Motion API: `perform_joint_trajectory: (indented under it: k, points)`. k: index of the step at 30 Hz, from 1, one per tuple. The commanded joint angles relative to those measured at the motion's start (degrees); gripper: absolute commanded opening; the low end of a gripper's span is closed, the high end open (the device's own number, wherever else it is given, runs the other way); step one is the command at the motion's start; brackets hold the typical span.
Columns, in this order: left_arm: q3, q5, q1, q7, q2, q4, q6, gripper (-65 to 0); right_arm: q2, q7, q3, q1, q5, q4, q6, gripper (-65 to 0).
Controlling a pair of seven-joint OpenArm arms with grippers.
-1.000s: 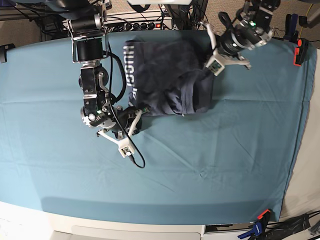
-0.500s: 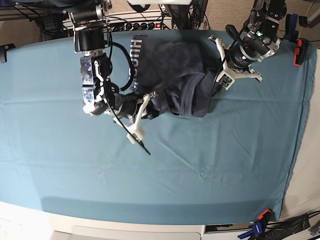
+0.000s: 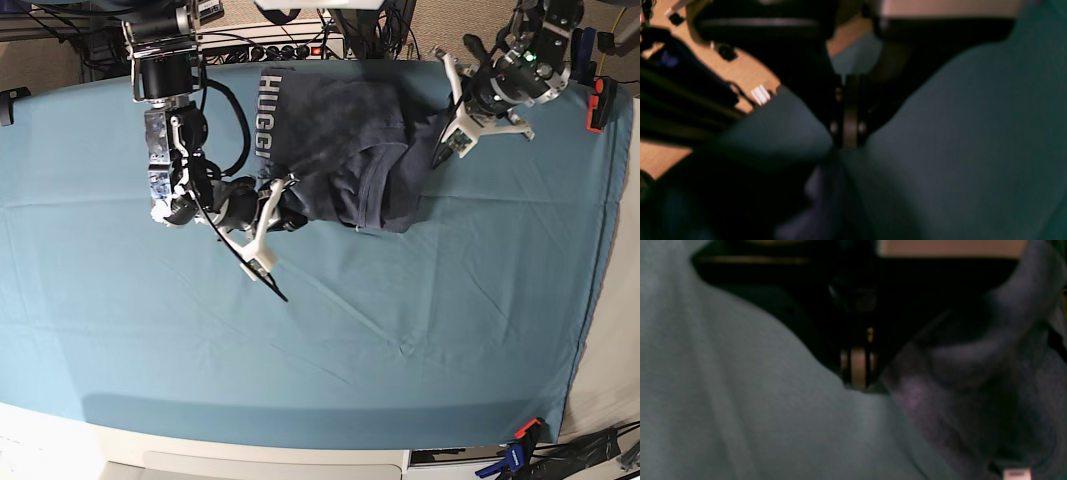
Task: Fold the T-shirt properly
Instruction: 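Lift and rotate the folded bundle with both grippers to square it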
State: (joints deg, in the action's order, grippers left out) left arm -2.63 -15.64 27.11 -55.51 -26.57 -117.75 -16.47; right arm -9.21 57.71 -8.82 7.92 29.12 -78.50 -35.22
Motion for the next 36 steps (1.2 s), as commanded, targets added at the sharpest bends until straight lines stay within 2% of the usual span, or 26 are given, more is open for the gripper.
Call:
perform_joint_trajectory:
  k: [1,6,10,14,20,28,33,36]
  points:
    - [0.9,-1.44,0.85,-0.22,-0.59,-1.31,-0.02,-65.0,-1.14,5.77,-0.09,-0.46,-6.45,0.5,1.62,-65.0]
    - [1.75,-8.22,2.43,0.9,0.26,-2.1,-0.35,-65.0,-1.11,5.7,-0.09,-0.46,-6.43,0.5,1.62,-65.0]
    - [1.64,-8.17,2.21,3.19,3.26,-2.1,-2.82,-65.0,-1.14,6.01,-0.09,-0.46,-6.43,0.5,1.62,-65.0]
    - [1.64,-7.78,1.29,3.89,5.14,-2.03,-3.04,-65.0,-1.14,6.4,-0.09,-0.48,-6.45,0.5,1.62,-65.0]
    - [1.64,-5.79,0.33,5.62,5.46,-1.73,-2.84,-65.0,-1.7,6.29,-0.09,-0.48,-6.67,0.5,1.62,-65.0]
    - [1.53,-5.68,-0.15,6.03,5.77,1.81,-2.82,-65.0,-4.85,5.44,-0.09,-0.48,-6.64,0.5,1.75,-65.0]
    - [-1.25,-5.6,-2.51,6.73,5.84,2.38,-1.73,-65.0,-5.22,5.42,-0.09,-0.48,-6.64,0.5,1.81,-65.0]
    - [-2.97,-5.35,-4.98,6.97,7.34,5.64,-0.9,-65.0,-5.22,5.29,-0.09,-0.48,-6.58,0.5,1.81,-65.0]
